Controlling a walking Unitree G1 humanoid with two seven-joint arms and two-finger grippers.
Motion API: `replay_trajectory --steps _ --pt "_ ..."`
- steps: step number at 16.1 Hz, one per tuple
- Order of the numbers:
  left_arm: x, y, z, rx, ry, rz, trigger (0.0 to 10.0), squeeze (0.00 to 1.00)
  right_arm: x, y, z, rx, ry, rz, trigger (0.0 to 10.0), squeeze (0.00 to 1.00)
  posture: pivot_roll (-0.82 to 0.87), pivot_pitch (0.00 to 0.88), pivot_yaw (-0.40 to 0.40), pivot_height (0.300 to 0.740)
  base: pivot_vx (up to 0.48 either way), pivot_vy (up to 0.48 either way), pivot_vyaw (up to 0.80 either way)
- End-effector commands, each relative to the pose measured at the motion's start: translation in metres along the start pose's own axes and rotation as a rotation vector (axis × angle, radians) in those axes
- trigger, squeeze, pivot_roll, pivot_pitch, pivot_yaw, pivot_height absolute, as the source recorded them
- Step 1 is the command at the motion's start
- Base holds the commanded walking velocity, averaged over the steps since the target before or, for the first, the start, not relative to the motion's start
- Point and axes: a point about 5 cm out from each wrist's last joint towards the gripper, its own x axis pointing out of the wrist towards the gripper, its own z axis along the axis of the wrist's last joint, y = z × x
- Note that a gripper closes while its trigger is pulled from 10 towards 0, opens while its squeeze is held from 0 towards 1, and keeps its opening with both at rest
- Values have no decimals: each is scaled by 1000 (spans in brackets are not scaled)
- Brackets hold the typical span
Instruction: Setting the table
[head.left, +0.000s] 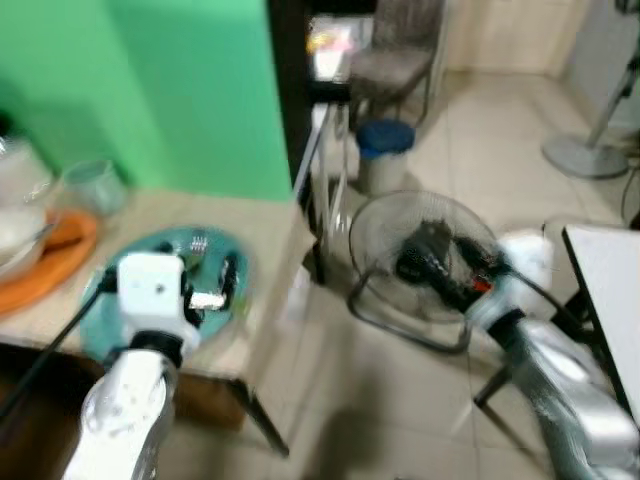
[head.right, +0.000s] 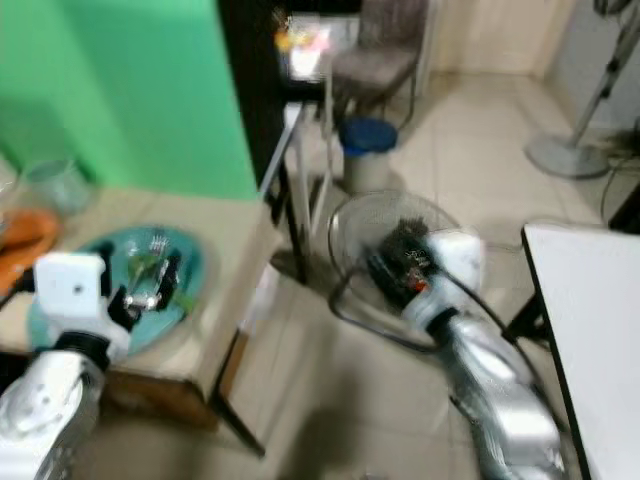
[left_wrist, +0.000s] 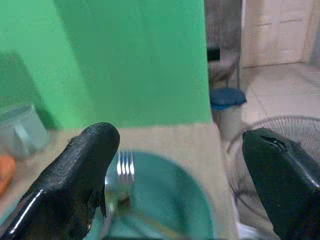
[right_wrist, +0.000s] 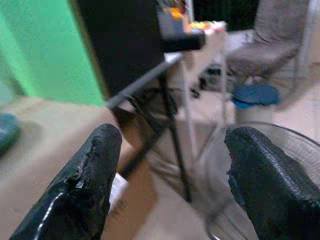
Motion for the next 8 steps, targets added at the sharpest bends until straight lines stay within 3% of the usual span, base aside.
replay_trajectory --steps 1,4,8 --pt "-4 9 -7 0 19 22 10000 0 4 12 11 -28 -46 72 10000 0 -109 31 101 740 244 0 0" --pt "-23 13 -10 -18 20 75 10000 0 3 11 13 -33 -16 157 10000 0 -86 35 63 740 242 0 0" --pt "-39 9 -5 -34 14 96 10000 0 11 19 9 -10 15 246 10000 0 -46 38 24 740 0 0 0"
